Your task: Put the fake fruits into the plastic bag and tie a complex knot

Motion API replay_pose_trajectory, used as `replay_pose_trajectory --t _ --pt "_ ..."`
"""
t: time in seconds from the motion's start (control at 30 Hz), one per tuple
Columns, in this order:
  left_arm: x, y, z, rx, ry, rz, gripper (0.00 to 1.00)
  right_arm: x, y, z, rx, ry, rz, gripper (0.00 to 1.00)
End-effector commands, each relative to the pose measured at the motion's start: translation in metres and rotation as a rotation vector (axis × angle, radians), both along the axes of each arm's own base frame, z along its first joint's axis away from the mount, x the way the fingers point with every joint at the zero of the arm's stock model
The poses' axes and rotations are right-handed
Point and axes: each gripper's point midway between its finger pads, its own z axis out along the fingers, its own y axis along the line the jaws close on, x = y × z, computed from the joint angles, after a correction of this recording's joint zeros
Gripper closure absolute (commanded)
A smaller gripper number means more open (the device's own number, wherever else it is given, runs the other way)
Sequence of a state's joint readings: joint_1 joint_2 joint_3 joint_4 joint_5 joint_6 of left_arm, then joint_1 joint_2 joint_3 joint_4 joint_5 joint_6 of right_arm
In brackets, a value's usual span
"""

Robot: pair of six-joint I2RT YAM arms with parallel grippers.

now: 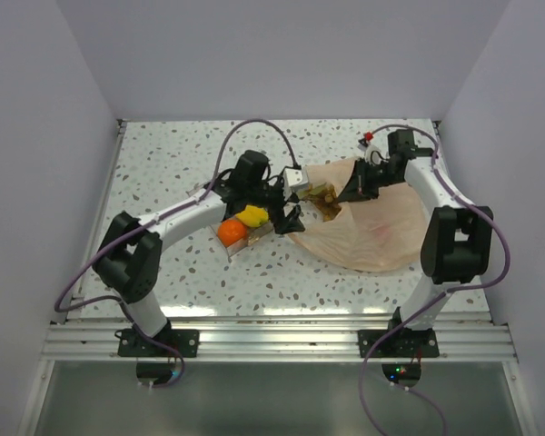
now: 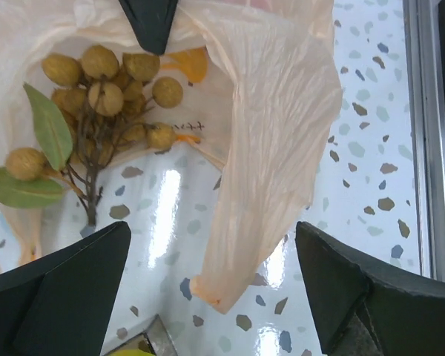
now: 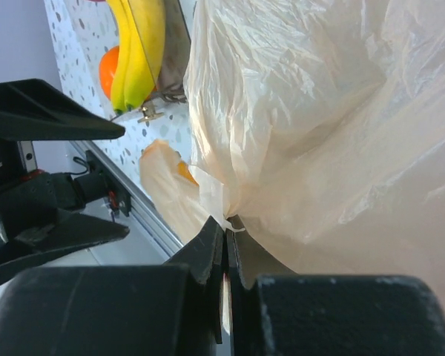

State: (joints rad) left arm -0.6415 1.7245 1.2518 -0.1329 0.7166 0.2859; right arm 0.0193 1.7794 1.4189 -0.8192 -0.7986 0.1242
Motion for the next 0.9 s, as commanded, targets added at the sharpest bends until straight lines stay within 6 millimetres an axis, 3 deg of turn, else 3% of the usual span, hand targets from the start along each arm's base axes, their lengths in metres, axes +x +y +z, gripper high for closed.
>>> replay_pose_trajectory --t 0.0,0.1,0.2,0.23,0.27,0.33,0.37,0.43,0.5,0.53,0.6,0.7,0.73,0.83,0.87 --pt "-0.007 0.014 -0.035 0.101 -0.013 -0.021 0.00 -0.010 -0.002 -0.003 -0.020 0.002 0.020 1.00" --pt "-0.015 0.015 -0.054 0.158 0.014 -0.074 0.02 -0.015 -0.002 -0.008 -0.030 0.011 0.025 1.00" --pt "-0.036 0.013 -0.068 0.198 0.036 -0.152 0.16 -0.016 -0.004 -0.012 -0.047 0.010 0.023 1.00" --pt "-0.047 0.010 -0.069 0.206 0.041 -0.181 0.23 -0.016 -0.005 -0.012 -0.052 0.006 0.024 1.00" --pt "-0.058 0.009 -0.068 0.203 0.057 -0.217 0.42 -0.015 -0.006 -0.013 -0.060 0.003 0.020 1.00" --pt "-0.082 0.006 -0.067 0.204 0.065 -0.273 0.64 -0.015 -0.006 -0.013 -0.062 0.002 0.015 1.00" --pt "-0.089 0.004 -0.057 0.187 0.031 -0.298 0.71 -0.014 -0.007 -0.014 -0.068 0.001 0.010 1.00" --pt "-0.115 0.000 -0.060 0.204 -0.001 -0.361 0.89 -0.013 -0.008 -0.013 -0.073 -0.003 -0.004 1.00" --pt "-0.129 0.003 -0.058 0.233 -0.073 -0.406 0.94 -0.014 -0.009 -0.013 -0.078 -0.002 -0.018 1.00" --pt "-0.144 0.004 -0.065 0.260 -0.084 -0.454 0.95 -0.012 -0.009 -0.010 -0.075 -0.013 -0.027 1.00" --pt "-0.151 0.008 -0.071 0.307 -0.110 -0.468 0.95 -0.013 -0.008 -0.008 -0.073 -0.017 -0.036 1.00" --pt "-0.158 0.013 -0.086 0.393 -0.163 -0.472 0.79 -0.014 -0.008 -0.008 -0.069 -0.017 -0.046 1.00" --pt "-0.161 0.012 -0.088 0.399 -0.181 -0.478 0.62 -0.015 -0.008 -0.009 -0.067 -0.014 -0.043 1.00" --pt "-0.168 0.009 -0.070 0.321 -0.204 -0.482 0.42 -0.020 -0.006 -0.011 -0.059 -0.009 -0.019 1.00" --pt "-0.169 0.009 -0.052 0.269 -0.243 -0.473 0.40 -0.022 -0.005 -0.011 -0.053 -0.011 -0.007 1.00"
